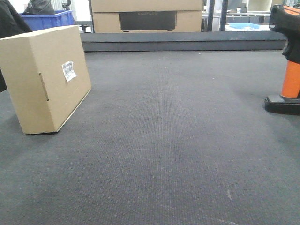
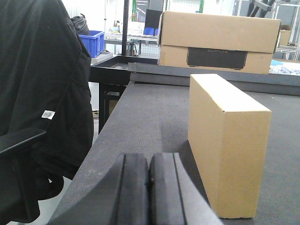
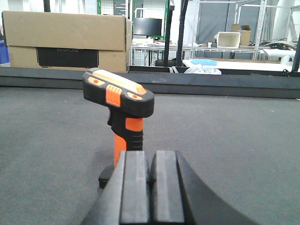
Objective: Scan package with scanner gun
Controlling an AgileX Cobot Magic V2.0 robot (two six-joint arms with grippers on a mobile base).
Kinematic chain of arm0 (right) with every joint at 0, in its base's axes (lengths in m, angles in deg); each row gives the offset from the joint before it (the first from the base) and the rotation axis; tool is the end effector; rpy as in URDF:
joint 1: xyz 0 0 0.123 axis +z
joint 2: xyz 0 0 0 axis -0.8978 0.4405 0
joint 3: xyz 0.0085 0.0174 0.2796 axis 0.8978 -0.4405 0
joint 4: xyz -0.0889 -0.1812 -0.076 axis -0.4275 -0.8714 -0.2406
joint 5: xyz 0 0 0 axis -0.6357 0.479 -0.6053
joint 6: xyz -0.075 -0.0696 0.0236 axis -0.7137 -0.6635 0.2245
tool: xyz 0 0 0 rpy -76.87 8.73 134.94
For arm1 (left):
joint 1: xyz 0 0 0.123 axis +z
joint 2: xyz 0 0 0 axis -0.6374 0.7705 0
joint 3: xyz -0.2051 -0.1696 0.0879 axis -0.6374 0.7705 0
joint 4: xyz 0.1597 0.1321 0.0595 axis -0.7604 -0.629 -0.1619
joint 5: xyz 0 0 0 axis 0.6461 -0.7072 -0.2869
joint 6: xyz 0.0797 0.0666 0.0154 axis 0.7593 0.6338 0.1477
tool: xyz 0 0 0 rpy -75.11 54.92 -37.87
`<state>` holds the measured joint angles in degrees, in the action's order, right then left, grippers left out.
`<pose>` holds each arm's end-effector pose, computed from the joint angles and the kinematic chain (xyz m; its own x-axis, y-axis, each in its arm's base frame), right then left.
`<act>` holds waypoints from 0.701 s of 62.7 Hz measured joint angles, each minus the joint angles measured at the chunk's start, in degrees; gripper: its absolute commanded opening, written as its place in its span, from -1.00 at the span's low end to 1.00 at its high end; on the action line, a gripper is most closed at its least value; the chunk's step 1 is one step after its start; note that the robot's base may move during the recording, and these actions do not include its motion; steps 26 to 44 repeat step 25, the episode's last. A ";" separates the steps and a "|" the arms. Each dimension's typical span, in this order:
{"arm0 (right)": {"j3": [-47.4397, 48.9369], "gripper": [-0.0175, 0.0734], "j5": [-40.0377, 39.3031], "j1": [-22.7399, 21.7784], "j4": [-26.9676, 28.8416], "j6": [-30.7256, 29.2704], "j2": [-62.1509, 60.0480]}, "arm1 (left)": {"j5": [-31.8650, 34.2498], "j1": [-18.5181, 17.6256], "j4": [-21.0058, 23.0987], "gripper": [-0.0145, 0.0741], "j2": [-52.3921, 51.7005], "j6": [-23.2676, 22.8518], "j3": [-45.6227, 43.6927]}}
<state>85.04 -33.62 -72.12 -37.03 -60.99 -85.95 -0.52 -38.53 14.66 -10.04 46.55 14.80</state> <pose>0.0380 -0.0054 0.2138 0.0814 0.0079 -0.9966 0.1419 0.9897 0.0195 0.0389 0.0009 0.2110 0.0561 -0.0380 -0.9977 -0.0175 0.9991 -0.0390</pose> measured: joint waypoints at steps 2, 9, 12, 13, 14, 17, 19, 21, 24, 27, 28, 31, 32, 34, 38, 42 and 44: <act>0.00 -0.99 0.00 0.00 0.00 0.00 0.00 | 0.00 0.00 0.00 -0.90 0.00 0.00 0.00; 0.00 -0.99 0.00 0.00 0.00 0.00 0.00 | 0.00 0.00 0.00 -0.90 0.00 0.00 0.00; 0.00 -0.99 0.00 0.00 0.00 0.00 0.00 | 0.00 0.00 0.00 -0.90 0.00 0.00 0.00; 0.00 -0.99 0.00 0.00 0.00 0.00 0.00 | 0.00 0.00 0.00 -0.90 0.00 0.00 0.00; 0.00 -0.99 0.00 0.00 0.00 0.00 0.00 | 0.00 0.00 0.00 -0.90 0.00 0.00 0.00; 0.00 -0.99 0.00 0.00 0.00 0.00 0.00 | 0.00 0.00 0.00 -0.90 0.00 0.00 0.00; 0.00 -0.99 0.00 0.00 0.00 0.00 0.00 | 0.00 0.00 0.00 -0.90 0.00 0.00 0.00; 0.00 -0.99 0.00 0.00 0.00 0.00 0.00 | 0.00 0.00 0.11 -0.90 0.00 0.00 0.00; 0.00 -0.99 0.00 0.00 0.00 0.00 0.00 | 0.00 0.00 0.11 -0.90 0.00 0.00 0.00; 0.00 -0.99 0.00 0.00 0.00 0.00 0.00 | 0.00 0.00 0.11 -0.90 0.00 0.00 0.00; 0.00 -0.99 0.00 0.00 0.00 0.00 0.00 | 0.00 0.00 0.11 -0.90 0.00 0.00 0.00; 0.00 -0.99 0.00 0.00 0.00 0.00 0.00 | 0.00 0.00 0.11 -0.90 0.00 0.00 0.00; 0.00 -0.99 0.00 0.00 0.00 0.00 0.00 | 0.00 0.00 0.11 -0.90 0.00 0.00 0.00; 0.00 -0.99 0.00 0.00 0.00 0.00 0.00 | 0.00 0.00 0.11 -0.90 0.00 0.00 0.00; 0.00 -0.99 0.00 0.00 0.00 0.00 0.00 | 0.00 0.00 0.11 -0.90 0.00 0.00 0.00; 0.00 -0.99 0.00 0.00 0.00 0.00 0.00 | 0.00 0.00 0.11 -0.90 0.00 0.00 0.00; 0.00 -0.99 0.00 0.00 0.00 0.00 0.00 | 0.00 0.00 0.11 -0.90 0.00 0.00 0.00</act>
